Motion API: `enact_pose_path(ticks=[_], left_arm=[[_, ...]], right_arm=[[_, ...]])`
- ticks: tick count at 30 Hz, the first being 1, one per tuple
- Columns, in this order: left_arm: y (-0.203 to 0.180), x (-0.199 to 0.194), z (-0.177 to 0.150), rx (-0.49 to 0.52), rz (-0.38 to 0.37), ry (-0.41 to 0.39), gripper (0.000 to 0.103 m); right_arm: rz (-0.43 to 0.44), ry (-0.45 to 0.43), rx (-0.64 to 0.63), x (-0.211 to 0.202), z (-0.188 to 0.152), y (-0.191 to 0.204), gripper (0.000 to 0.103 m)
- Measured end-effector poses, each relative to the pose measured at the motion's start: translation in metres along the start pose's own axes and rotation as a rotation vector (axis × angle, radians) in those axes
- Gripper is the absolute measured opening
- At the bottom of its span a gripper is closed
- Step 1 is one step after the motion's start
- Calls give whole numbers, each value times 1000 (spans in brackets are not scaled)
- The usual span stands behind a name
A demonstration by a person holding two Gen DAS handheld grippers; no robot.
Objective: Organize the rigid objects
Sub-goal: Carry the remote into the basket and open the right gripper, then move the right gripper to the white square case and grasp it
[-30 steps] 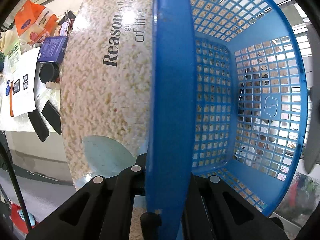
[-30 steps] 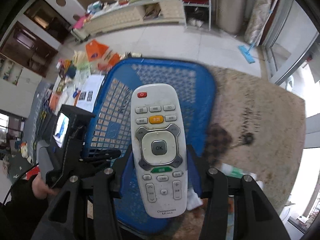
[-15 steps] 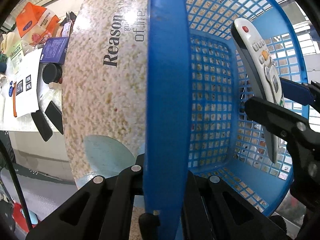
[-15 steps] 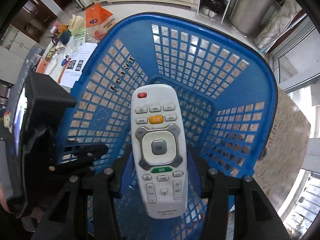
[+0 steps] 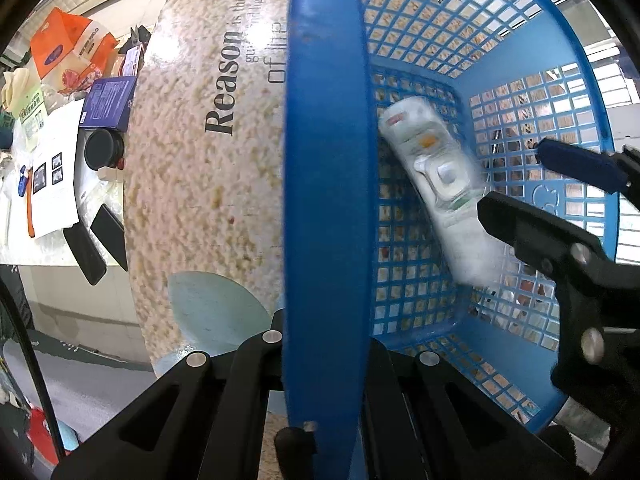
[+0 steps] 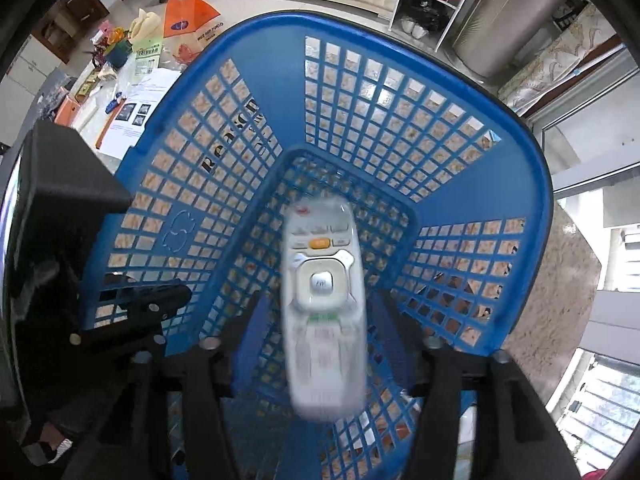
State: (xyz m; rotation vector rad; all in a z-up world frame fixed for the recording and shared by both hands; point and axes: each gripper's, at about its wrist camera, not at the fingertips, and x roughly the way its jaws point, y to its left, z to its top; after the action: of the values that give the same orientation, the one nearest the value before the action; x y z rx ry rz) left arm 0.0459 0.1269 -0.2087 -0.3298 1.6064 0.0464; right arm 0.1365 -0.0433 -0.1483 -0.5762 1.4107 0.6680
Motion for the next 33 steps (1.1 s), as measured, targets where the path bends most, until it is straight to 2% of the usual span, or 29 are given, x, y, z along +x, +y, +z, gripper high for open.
enact_pose_path(ticks=[1, 2, 4, 7, 9, 13, 18, 25, 33], left_arm=[[0, 0, 0, 0, 2, 0, 2], [-1, 0, 0, 2, 4, -1, 2], [-1, -1, 0, 5, 4, -1, 2], [-1, -1, 0, 7, 8, -2, 2], [-2, -1, 1, 6, 8, -4, 2], [-4, -3, -1, 18, 20, -20, 2], [-7, -4, 0, 27, 30, -19, 2], [-10, -5, -1, 39, 42, -23, 2], [-21, -4, 1, 53, 85, -20, 3]], right_arm=[[11, -4, 6, -1, 0, -1, 78], [20, -3, 14, -3, 1, -3, 82], [37, -16, 31, -8, 0, -6, 82], [58, -56, 50, -27, -5, -14, 92], [85, -98, 64, -46, -9, -20, 103], [111, -217, 125, -89, -26, -45, 103], [90, -294, 249, -113, -59, -94, 103], [3, -239, 432, -98, -111, -161, 103], [-22, -148, 491, -65, -152, -191, 103]])
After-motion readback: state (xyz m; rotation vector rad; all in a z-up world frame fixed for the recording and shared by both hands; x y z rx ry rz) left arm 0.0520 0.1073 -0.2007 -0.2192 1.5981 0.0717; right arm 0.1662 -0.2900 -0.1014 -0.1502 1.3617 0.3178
